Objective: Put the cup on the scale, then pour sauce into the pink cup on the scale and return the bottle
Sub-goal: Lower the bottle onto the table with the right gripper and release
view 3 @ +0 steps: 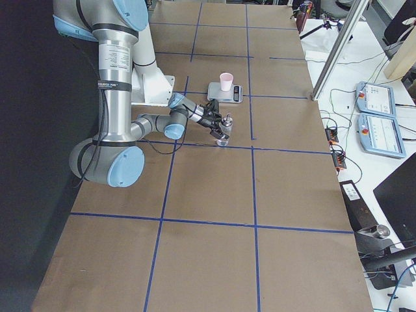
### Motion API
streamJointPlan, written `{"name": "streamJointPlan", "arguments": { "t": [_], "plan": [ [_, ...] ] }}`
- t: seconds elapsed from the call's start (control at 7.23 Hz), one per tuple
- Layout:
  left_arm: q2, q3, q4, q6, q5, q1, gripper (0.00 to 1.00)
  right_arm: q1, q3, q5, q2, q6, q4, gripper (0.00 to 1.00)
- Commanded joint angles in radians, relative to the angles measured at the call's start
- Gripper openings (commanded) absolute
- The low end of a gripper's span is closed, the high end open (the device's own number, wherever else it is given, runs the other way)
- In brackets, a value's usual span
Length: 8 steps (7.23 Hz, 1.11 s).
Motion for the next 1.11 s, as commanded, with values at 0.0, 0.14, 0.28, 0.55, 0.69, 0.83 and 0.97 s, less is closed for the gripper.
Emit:
{"name": "streamJointPlan", "arguments": {
  "t": [0.0,0.14,0.28,0.55,0.69,0.83,0.97],
  "plan": [
    [0.000,0.000,0.000,0.000,0.001,0.001,1.00,0.000,-0.002,-0.002,-0.001,0.007,0.001,1.00],
    [0.000,0.000,0.000,0.000,0.001,-0.001,1.00,0.000,-0.001,-0.007,-0.004,0.050,0.001,1.00],
    [0.000,0.000,0.000,0.000,0.001,-0.001,1.00,-0.002,0.003,-0.033,-0.002,0.056,0.001,1.00],
    [0.000,-0.001,0.002,0.000,0.001,-0.001,1.00,-0.014,0.004,-0.051,-0.007,0.064,0.001,1.00],
    [0.001,-0.001,0.002,0.000,0.000,0.001,1.00,-0.028,0.004,-0.062,-0.009,0.076,0.001,1.00],
    [0.001,-0.001,0.002,0.000,0.001,0.001,1.00,-0.049,0.004,-0.085,-0.009,0.087,0.001,1.00],
    [0.004,-0.001,0.000,0.000,0.001,-0.001,1.00,-0.072,0.006,-0.099,-0.010,0.093,0.001,1.00]
  ]
}}
